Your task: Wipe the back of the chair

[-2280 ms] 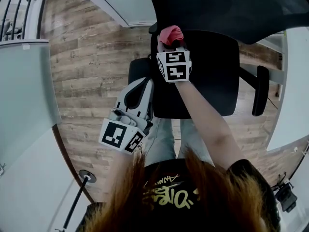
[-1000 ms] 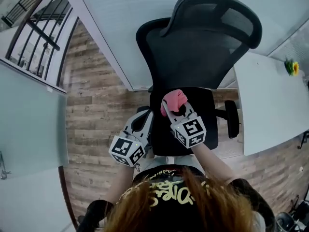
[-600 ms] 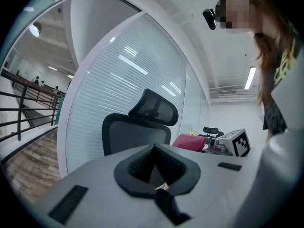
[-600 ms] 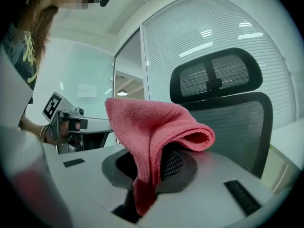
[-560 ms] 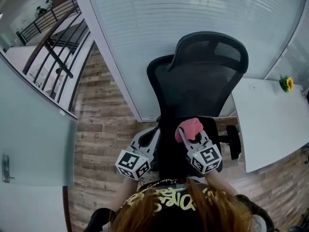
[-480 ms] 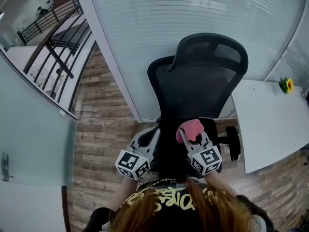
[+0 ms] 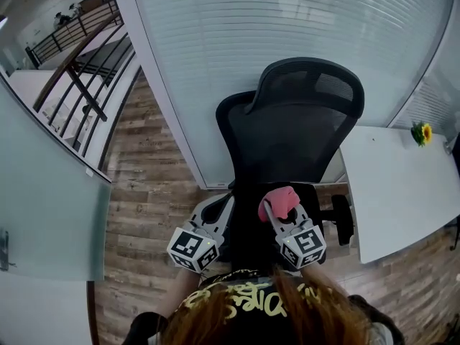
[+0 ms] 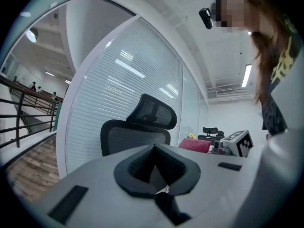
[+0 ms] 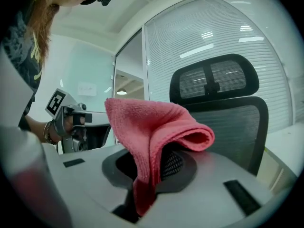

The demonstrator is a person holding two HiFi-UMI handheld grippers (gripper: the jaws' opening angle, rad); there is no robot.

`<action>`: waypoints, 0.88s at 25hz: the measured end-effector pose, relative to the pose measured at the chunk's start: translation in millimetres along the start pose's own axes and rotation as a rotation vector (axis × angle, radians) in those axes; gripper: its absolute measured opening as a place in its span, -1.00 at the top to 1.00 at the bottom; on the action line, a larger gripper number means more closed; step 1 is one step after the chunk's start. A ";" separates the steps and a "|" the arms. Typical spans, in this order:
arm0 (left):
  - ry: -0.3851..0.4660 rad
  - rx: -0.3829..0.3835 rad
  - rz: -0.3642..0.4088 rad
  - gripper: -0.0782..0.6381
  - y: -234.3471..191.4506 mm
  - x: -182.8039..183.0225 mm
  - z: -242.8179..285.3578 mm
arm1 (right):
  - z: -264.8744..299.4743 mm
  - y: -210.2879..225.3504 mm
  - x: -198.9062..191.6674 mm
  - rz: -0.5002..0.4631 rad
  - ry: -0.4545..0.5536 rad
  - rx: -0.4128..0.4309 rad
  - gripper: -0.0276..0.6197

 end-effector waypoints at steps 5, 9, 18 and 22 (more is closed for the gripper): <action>0.002 0.000 0.011 0.80 0.4 3.4 11.9 | 1.0 14.2 6.8 0.004 0.016 -0.001 0.72; 0.006 0.001 0.013 0.80 0.7 5.7 18.5 | 1.3 21.1 6.4 0.012 0.007 0.003 0.72; 0.014 0.004 0.020 0.80 2.3 6.6 22.9 | 5.2 22.1 13.6 0.006 0.010 0.037 0.72; 0.018 0.012 0.020 0.80 3.0 8.3 22.9 | 3.7 26.1 12.5 0.017 0.002 0.037 0.72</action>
Point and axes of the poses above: the fingertips, and each gripper's own axes: z forward along the fingers, y to its right, x out of its top, the point moved 2 cm from there along -z, backward along the fingers, and after that the axes turned 10 degrees about x, right-handed, at the moved point
